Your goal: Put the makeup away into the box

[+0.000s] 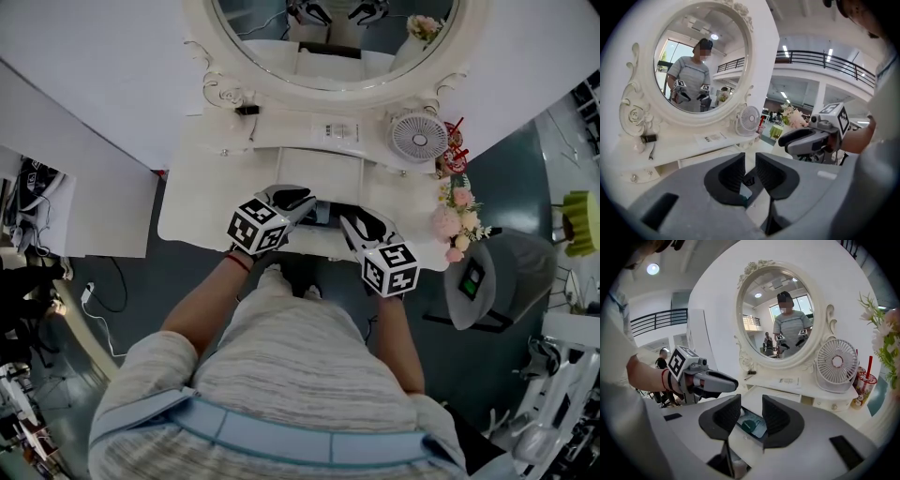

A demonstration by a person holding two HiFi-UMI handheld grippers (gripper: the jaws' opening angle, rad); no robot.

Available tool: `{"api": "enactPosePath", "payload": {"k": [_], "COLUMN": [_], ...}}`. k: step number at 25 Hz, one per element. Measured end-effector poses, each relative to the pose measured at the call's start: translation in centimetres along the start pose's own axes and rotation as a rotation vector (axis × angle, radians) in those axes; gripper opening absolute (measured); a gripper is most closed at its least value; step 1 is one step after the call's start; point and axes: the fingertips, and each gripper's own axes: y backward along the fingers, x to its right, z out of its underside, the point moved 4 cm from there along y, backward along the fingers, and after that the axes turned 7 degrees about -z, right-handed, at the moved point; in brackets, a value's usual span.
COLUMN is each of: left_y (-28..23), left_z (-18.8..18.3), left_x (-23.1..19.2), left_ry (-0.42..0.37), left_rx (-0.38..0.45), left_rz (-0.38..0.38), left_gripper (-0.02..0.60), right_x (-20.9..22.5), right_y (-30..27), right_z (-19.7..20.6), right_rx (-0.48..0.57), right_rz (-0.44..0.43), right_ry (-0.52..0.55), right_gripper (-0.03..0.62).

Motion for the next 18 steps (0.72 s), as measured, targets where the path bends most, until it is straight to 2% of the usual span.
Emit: {"api": "enactPosePath", "payload": {"k": [7, 11, 18], "left_y": [2.8, 4.1, 5.4], "left_z": [-2.6, -3.6, -4.5], "left_x": [1.3, 2.4, 3.9], "left_ry": [0.033, 0.002, 0.001], "left_rx": [0.148, 0.221, 0.325], "left_rz": [-0.031, -0.039, 0.016], "left_gripper": [0.043, 0.03, 0.021], "right_x": [-1.8, -2.5, -3.1], "right_y": [1.4, 2.2, 3.2], "right_z": [-2.0, -2.9, -4.1], "right_rx": [0.083, 0.134, 0.203], "right_rz": [-0.048, -0.067, -0.075], "right_ry": [0.06, 0.076, 0.1], "right_gripper": [0.113, 0.078, 0.012]}}
